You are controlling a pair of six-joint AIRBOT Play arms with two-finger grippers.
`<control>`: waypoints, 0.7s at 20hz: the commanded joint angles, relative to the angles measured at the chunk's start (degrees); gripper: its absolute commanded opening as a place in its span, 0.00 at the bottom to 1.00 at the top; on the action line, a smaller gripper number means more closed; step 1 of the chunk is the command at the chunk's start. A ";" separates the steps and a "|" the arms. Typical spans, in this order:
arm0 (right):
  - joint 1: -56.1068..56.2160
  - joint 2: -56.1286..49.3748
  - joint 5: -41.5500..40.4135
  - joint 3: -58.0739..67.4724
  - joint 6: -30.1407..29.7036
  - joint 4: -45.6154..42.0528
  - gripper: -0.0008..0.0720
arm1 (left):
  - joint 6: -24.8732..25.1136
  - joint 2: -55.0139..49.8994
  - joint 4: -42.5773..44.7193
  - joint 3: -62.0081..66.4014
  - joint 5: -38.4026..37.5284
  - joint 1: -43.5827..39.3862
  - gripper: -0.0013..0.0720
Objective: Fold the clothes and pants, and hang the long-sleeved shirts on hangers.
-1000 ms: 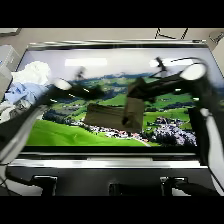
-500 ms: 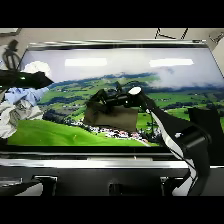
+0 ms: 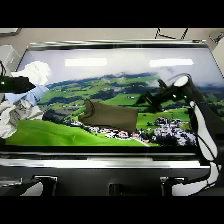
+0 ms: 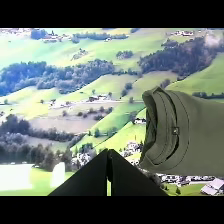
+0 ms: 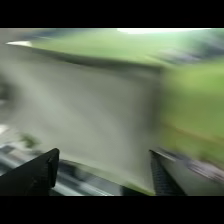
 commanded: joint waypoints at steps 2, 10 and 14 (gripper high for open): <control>-2.29 2.91 -5.60 -14.40 -6.16 -1.31 0.88 | -1.40 0.24 0.28 0.00 -0.42 0.22 0.05; 4.57 -0.81 -13.88 -19.37 -21.86 22.18 0.26 | -3.26 0.22 -2.25 0.00 -1.09 -0.63 0.05; -2.01 2.97 -8.39 -10.25 -21.62 21.68 0.06 | -3.26 0.22 -2.25 0.00 -1.11 -0.72 0.05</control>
